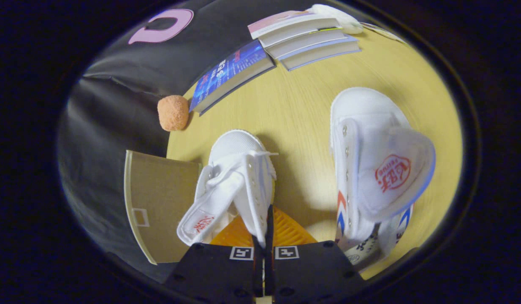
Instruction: Open the storage box then place both shoes into the box .Put the left shoe in first, then the right shoe, with the right side of both shoes facing outward in a uniform manner.
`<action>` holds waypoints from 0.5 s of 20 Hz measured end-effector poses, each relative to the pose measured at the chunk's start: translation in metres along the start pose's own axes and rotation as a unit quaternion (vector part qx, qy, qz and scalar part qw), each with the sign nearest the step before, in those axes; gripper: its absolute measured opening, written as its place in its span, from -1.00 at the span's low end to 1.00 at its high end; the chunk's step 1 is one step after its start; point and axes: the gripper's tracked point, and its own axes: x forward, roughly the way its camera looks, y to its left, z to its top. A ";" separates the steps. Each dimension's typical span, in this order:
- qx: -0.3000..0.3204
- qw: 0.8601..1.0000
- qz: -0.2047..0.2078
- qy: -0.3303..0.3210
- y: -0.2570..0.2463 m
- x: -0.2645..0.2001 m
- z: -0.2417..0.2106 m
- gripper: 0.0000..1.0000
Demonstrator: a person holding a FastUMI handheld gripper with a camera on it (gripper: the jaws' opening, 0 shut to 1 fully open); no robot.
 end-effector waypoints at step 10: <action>0.110 0.985 0.113 -0.074 0.097 -0.083 0.007 -0.92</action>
